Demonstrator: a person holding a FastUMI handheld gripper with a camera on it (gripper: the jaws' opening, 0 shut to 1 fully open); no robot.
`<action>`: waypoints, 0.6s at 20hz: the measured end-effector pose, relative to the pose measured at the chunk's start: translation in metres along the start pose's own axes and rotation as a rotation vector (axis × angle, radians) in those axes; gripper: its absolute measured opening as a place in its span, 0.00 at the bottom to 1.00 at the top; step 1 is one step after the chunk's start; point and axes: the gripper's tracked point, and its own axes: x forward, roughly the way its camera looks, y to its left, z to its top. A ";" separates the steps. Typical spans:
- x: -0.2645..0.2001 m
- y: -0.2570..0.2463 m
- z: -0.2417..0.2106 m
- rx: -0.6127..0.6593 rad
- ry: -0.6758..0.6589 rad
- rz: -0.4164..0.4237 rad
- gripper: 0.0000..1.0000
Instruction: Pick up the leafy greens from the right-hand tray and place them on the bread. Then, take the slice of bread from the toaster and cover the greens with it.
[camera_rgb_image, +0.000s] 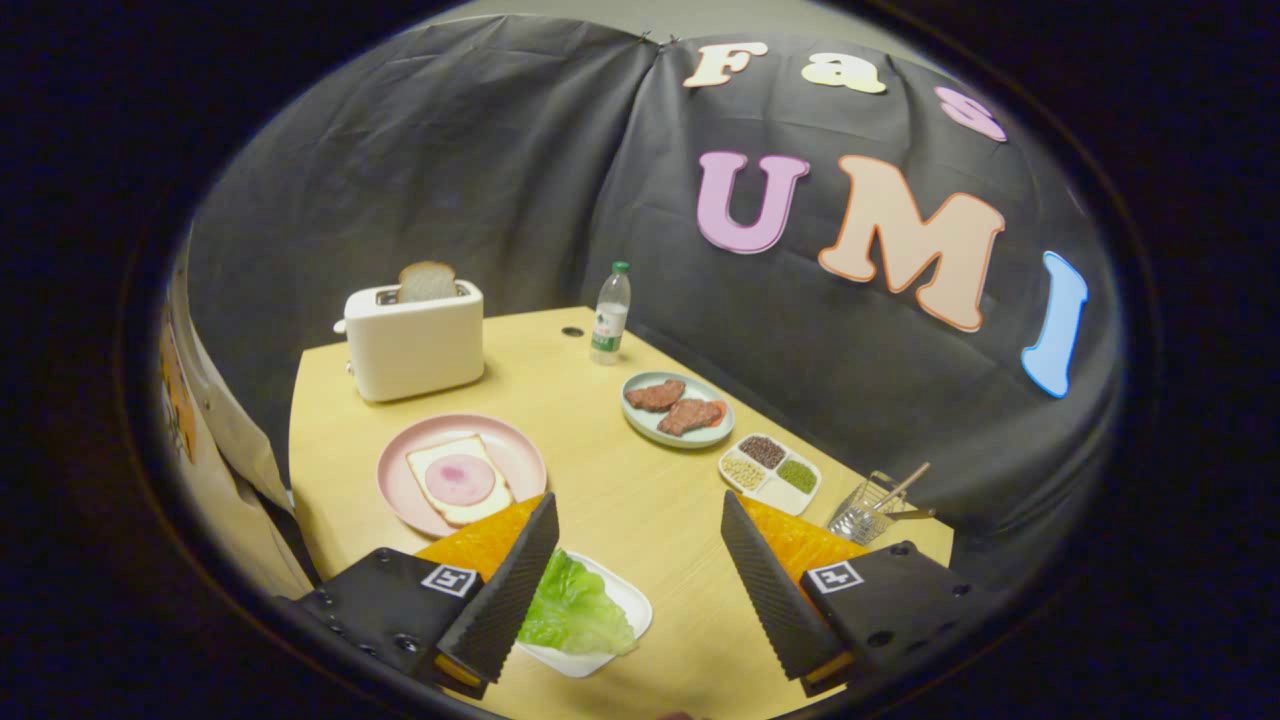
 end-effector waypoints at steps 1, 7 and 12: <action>0.003 0.004 -0.007 -0.013 0.021 0.012 1.00; 0.025 0.028 -0.052 -0.061 0.151 0.115 1.00; 0.036 0.045 -0.090 -0.096 0.267 0.196 1.00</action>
